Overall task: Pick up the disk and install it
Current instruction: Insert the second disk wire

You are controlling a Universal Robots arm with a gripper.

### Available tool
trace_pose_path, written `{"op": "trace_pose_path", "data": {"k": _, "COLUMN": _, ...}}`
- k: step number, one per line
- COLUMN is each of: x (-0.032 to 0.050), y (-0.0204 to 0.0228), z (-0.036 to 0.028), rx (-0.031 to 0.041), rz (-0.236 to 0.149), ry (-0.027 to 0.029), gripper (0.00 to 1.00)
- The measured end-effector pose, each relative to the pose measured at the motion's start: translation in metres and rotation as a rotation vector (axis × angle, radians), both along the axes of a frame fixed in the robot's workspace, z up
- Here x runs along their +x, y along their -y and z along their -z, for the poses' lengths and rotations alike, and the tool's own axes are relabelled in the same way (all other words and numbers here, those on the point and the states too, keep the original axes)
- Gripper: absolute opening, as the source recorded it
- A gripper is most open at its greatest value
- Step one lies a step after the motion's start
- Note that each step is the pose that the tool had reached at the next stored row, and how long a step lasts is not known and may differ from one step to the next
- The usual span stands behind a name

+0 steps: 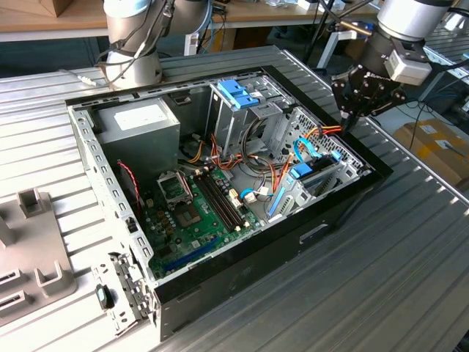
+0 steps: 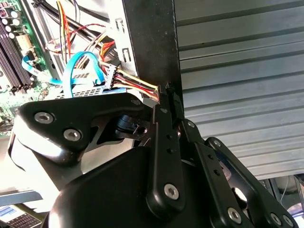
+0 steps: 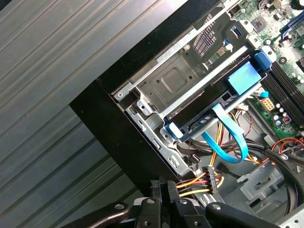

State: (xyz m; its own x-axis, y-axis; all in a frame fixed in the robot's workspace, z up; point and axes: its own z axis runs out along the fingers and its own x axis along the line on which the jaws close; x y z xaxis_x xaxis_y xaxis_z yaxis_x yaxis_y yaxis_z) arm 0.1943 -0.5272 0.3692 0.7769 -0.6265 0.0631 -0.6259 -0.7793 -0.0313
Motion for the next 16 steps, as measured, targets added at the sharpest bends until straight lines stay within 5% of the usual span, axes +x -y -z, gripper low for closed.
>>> {"op": "trace_pose_path", "data": {"k": 9, "x": -0.0001, "y": 0.0, "z": -0.0233, "rx": 0.0004, "rz": 0.0, "ry": 0.0062, "gripper": 0.16}}
{"op": "trace_pose_path", "data": {"k": 14, "x": -0.0004, "y": 0.0, "z": -0.0239, "rx": 0.0001, "rz": 0.0, "ry": 0.007, "gripper": 0.16}}
{"op": "trace_pose_path", "data": {"k": 16, "x": -0.0092, "y": 0.0, "z": -0.0238, "rx": 0.0003, "rz": 0.0, "ry": 0.007, "gripper": 0.16}}
